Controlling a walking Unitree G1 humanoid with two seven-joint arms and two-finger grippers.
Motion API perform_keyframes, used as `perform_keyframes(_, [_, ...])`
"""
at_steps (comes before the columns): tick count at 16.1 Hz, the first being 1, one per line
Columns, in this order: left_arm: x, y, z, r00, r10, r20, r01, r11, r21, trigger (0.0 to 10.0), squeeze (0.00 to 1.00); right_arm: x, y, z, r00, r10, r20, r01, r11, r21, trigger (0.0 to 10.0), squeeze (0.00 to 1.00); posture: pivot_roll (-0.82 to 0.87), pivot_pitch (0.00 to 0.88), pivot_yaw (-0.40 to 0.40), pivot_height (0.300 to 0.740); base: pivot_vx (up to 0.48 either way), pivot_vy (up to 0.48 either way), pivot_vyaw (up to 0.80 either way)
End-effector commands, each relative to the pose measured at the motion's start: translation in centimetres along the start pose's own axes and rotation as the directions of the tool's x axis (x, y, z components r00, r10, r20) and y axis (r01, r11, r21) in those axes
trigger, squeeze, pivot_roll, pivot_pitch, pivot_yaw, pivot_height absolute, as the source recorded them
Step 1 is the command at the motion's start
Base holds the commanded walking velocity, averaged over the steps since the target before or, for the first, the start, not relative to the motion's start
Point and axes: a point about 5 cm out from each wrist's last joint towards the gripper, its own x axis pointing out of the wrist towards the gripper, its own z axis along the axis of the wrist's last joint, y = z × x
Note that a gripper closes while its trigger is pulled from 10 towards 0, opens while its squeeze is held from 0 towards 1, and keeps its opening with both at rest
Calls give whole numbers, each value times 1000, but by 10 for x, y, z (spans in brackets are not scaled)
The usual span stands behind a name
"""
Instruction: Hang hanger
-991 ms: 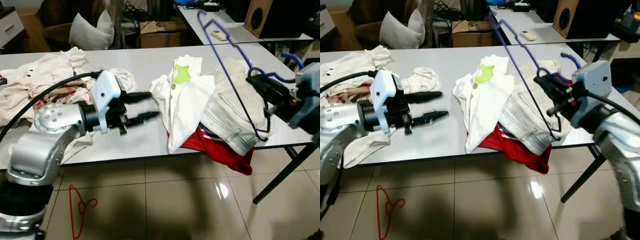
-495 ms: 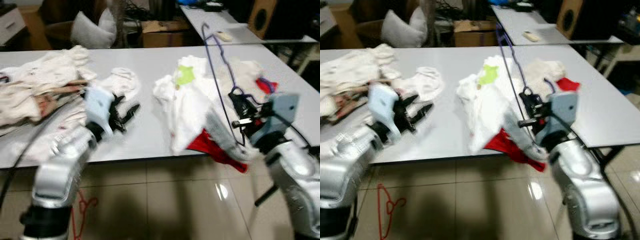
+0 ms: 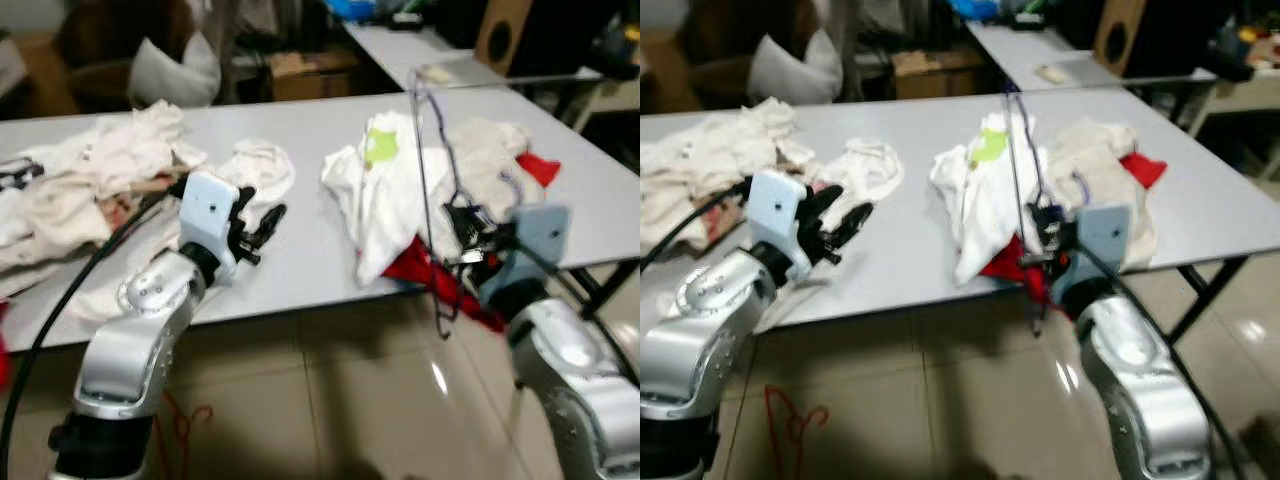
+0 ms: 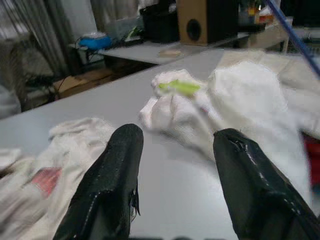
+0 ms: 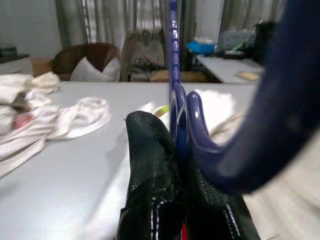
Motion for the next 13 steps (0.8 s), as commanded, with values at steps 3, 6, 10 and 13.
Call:
perform_keyframes(3, [2,-6,5,1000,-5,23,6,1000,-30,10000,0,-5,-12,14,1000,21,-14,-23,984,-175,10000,0,-146,0,13,740,0,393,0])
perform_keyframes(6, [2,-6,3,1000,-1,20,2,999,-39,10000,0,-9,-19,28,993,108,-55,-119,955,-271,10000,0,-157,0,15,740,0,390,0])
perform_keyframes(10, [2,-5,4,1000,1,18,-1,1000,-31,10000,0,-12,-11,11,998,49,-38,-53,991,-120,10000,0,-146,0,7,740,0,388,0])
perform_keyframes(13, [2,-10,3,1000,-22,8,22,999,23,10000,0,-13,-18,-14,995,-65,-78,68,997,35,10000,0,-144,0,-4,740,0,-39,0])
